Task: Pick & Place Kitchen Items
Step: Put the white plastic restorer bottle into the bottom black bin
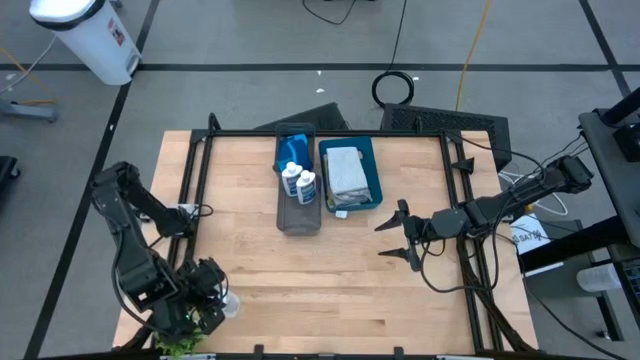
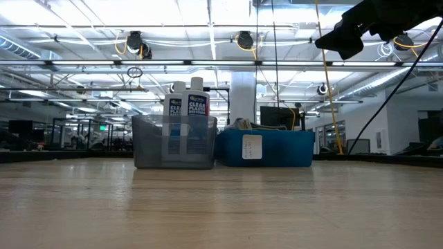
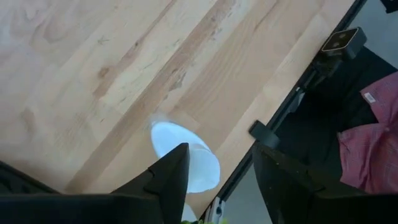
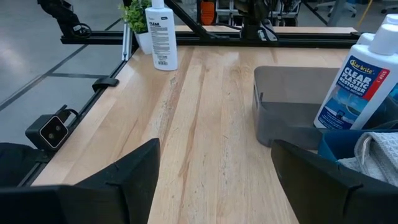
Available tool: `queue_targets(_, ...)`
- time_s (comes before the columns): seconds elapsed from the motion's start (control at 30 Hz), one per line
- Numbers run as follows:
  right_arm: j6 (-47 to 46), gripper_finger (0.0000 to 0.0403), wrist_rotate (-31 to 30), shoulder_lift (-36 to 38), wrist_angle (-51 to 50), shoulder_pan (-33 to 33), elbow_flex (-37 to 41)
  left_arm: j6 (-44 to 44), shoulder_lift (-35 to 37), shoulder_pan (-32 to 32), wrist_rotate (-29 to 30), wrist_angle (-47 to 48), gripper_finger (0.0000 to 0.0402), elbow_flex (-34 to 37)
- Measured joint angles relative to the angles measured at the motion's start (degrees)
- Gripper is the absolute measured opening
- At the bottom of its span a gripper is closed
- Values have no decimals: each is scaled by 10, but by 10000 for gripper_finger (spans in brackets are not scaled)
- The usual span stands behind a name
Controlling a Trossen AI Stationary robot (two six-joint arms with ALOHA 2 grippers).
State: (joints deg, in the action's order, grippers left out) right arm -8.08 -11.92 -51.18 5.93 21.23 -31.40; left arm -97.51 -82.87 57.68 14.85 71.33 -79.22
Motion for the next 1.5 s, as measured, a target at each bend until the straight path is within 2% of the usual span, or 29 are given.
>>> queue_targets(0.23,0,279,0,0,1,0,0,84,0,-16,2,6,164,-16)
queue_targets(0.37,0,279,0,0,1,0,0,83,3,-15,4,25,146,-36)
queue_targets(0.73,0,279,0,0,1,0,0,-27,2,6,2,25,127,-12)
queue_targets(0.87,0,279,0,0,1,0,0,-79,2,5,2,20,141,3)
queue_targets(1.0,-1,279,0,0,1,0,0,-122,3,5,-21,6,184,19)
queue_targets(1.17,-2,279,0,0,1,0,0,-118,3,5,-28,-21,245,37)
queue_targets(1.27,-2,279,0,0,1,0,0,-109,3,4,-39,-22,265,47)
queue_targets(1.37,-2,279,0,0,1,0,0,-99,3,1,-45,-31,258,58)
queue_targets(1.5,-2,279,0,0,1,0,0,-95,3,1,-43,-44,205,73)
